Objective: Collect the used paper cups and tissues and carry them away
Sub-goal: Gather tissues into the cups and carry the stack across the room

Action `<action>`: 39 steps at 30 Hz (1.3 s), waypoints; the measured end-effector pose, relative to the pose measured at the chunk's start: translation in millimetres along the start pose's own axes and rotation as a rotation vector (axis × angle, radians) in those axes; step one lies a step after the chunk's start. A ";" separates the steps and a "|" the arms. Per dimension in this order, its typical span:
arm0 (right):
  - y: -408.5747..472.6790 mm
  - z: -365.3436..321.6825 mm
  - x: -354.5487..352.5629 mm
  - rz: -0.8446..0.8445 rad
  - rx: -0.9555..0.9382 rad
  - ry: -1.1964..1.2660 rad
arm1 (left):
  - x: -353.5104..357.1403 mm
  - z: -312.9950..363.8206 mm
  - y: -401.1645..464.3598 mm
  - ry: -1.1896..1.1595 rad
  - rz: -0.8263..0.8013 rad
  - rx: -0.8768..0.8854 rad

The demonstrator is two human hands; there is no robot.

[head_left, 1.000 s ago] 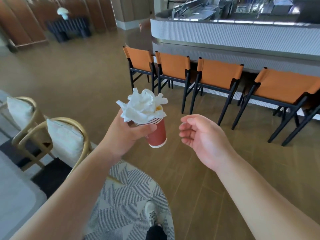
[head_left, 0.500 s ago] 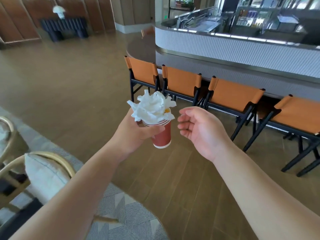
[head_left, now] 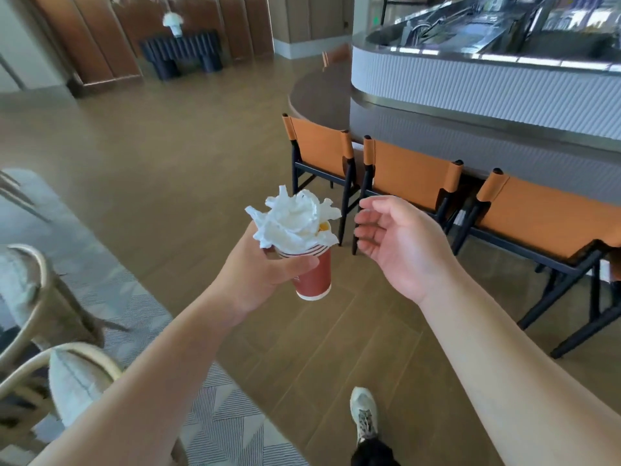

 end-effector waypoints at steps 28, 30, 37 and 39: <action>484.0 15.2 108.6 -0.191 0.150 -0.089 | -177.4 -47.5 429.0 -0.070 0.270 -0.013; 525.9 22.8 132.4 -0.172 0.140 -0.101 | -209.0 -60.7 466.7 -0.078 0.256 -0.011; 668.2 32.2 244.0 -0.176 0.104 -0.115 | -327.4 -65.7 592.9 -0.114 0.218 -0.001; 699.7 35.9 269.7 -0.176 0.090 -0.111 | -359.6 -60.8 626.2 -0.088 0.205 0.028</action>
Point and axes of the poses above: each hand's wrist, its own y-axis towards the middle knuckle, its own x-axis out of the palm, z = x × y, the point moved 10 cm from there along y, towards the middle knuckle, and after that the axes turned 2 degrees about -x, right-handed, at the moved point
